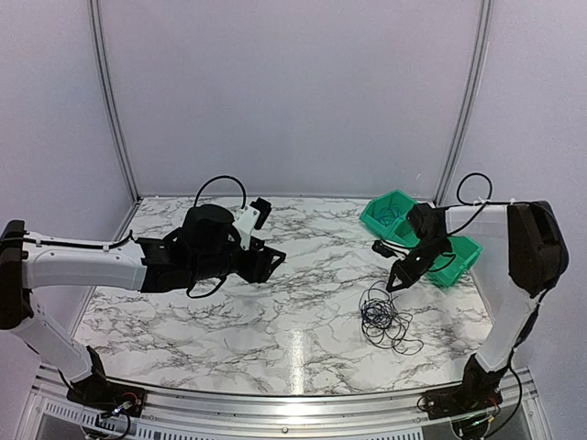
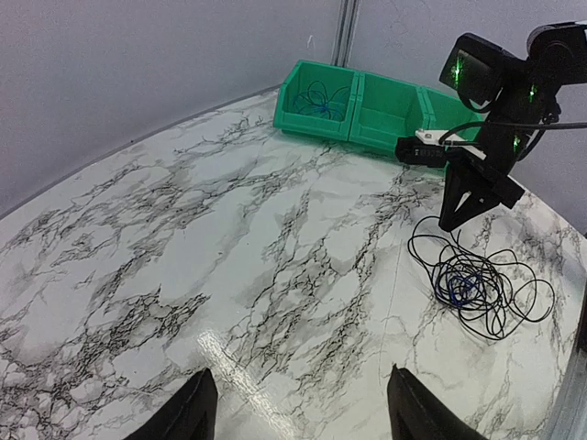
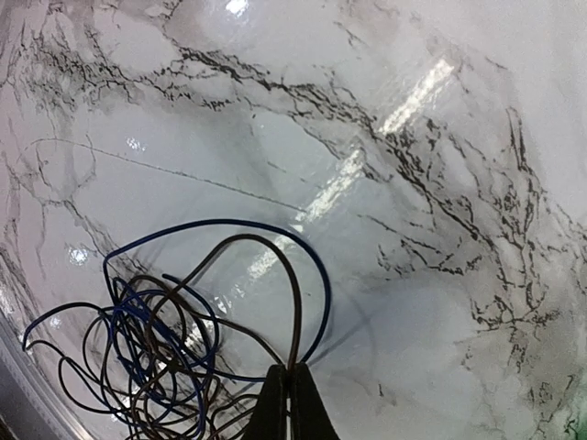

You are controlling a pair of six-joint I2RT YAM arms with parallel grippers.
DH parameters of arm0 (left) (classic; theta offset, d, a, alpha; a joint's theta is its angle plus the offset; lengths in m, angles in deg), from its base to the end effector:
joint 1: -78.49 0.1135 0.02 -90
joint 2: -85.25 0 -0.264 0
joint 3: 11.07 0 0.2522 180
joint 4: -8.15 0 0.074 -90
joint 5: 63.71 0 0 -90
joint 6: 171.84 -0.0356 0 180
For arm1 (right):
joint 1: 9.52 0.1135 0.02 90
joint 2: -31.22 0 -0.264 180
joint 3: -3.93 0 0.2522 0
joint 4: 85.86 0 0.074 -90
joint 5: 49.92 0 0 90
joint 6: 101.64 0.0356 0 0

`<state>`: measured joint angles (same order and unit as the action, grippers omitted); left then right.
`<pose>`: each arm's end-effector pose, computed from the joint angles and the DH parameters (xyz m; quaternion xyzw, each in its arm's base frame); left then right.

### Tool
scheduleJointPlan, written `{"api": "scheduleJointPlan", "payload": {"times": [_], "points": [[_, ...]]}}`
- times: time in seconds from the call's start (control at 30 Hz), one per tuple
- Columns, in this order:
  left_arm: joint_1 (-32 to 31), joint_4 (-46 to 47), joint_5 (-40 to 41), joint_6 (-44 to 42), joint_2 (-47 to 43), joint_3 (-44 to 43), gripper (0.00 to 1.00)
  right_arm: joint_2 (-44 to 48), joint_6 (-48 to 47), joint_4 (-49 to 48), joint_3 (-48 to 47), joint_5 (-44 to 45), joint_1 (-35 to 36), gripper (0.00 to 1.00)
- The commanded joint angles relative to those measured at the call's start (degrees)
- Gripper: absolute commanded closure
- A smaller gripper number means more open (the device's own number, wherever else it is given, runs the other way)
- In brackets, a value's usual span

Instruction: Untangle the cables

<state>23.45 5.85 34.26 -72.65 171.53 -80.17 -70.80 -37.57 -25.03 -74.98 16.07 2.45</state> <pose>0.2028 -0.2814 0.2660 0.2803 0.7659 -0.2581 0.5179 0.3083 0.0802 0.1668 -0.3276 0.9203 0.1999 0.0766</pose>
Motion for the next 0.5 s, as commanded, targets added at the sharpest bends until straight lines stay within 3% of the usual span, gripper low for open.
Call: {"api": "scheduleJointPlan", "payload": {"times": [0.0, 0.17, 0.27, 0.47], "points": [[-0.1, -0.7, -0.8, -1.1, 0.6, -1.1, 0.34, 5.4, -1.6, -1.1, -3.2, -3.3, -0.5, 1.0], [-1.1, 1.9, -5.2, -3.8, 1.1, -0.3, 0.33, 12.9, -3.8, -1.7, -4.1, -9.9, 0.1, 1.0], [-3.8, 8.7, -11.2, -7.0, 0.4, 3.4, 0.32, 15.9, -5.2, -1.2, -4.9, -11.7, 2.2, 1.0], [-9.5, 18.7, -5.8, -0.7, 3.1, 3.8, 0.32, 19.6, -5.4, -3.4, -4.5, -14.3, 7.4, 1.0]]}}
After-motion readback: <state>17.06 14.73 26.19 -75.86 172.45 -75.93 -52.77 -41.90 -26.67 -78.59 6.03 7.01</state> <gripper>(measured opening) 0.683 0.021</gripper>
